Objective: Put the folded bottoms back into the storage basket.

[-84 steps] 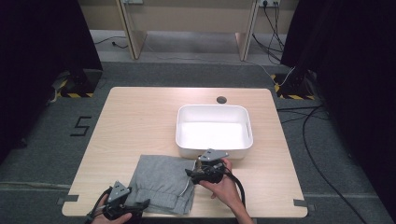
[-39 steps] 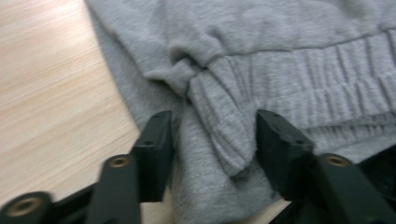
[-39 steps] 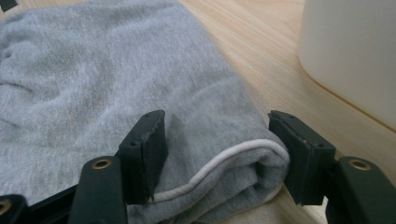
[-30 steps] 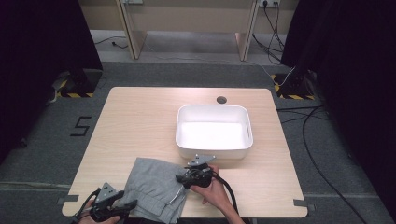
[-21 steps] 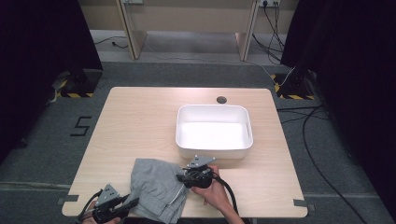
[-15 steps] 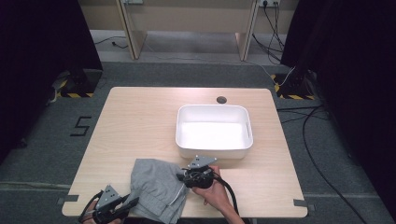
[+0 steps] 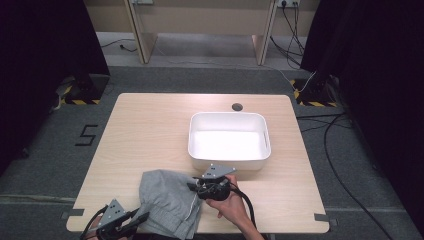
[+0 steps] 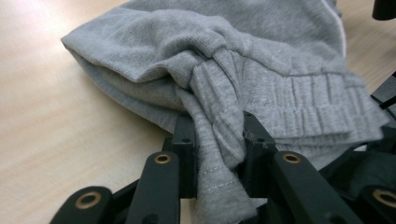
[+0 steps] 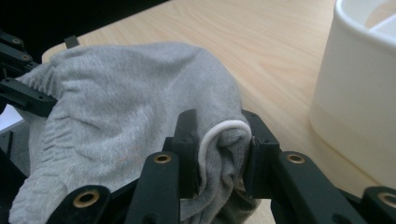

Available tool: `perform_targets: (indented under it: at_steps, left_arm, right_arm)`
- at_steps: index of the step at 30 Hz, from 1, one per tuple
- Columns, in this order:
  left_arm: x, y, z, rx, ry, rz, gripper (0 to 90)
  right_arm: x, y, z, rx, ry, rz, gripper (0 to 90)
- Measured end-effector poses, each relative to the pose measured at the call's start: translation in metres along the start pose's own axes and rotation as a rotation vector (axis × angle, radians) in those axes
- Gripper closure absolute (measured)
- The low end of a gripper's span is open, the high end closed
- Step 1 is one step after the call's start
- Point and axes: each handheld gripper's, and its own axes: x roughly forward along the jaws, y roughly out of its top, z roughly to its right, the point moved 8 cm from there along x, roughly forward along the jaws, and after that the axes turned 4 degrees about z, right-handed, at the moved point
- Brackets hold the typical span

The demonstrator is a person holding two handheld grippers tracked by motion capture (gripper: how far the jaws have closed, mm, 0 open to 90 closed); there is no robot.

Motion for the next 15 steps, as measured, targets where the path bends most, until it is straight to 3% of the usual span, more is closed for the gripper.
perform_targets:
  at_steps: [7,15]
  left_arm:
    - [-0.014,0.017,0.002,0.001,-0.013,0.056,71.4]
    - [-0.031,0.049,0.003,0.05,-0.027,0.111,71.3]
  right_arm:
    - [-0.01,0.031,-0.007,-0.031,0.012,0.057,71.2]
    - [-0.022,0.064,-0.011,-0.057,0.024,0.102,71.3]
